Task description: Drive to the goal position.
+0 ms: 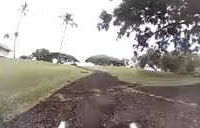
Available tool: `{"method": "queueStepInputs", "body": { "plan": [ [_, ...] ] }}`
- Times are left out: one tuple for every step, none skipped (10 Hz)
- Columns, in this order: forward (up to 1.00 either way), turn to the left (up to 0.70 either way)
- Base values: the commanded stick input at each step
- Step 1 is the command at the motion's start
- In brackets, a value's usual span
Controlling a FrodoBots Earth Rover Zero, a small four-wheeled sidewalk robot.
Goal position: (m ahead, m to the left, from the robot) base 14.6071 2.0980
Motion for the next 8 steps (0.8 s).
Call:
{"method": "queueStepInputs", "body": {
  "plan": [
    [0.85, 0.0],
    [0.85, 0.0],
    [0.85, 0.0],
    [0.85, 0.0],
    [0.85, 0.0],
    [0.85, 0.0],
    [0.85, 0.0],
    [0.85, 0.0]
  ]
}}
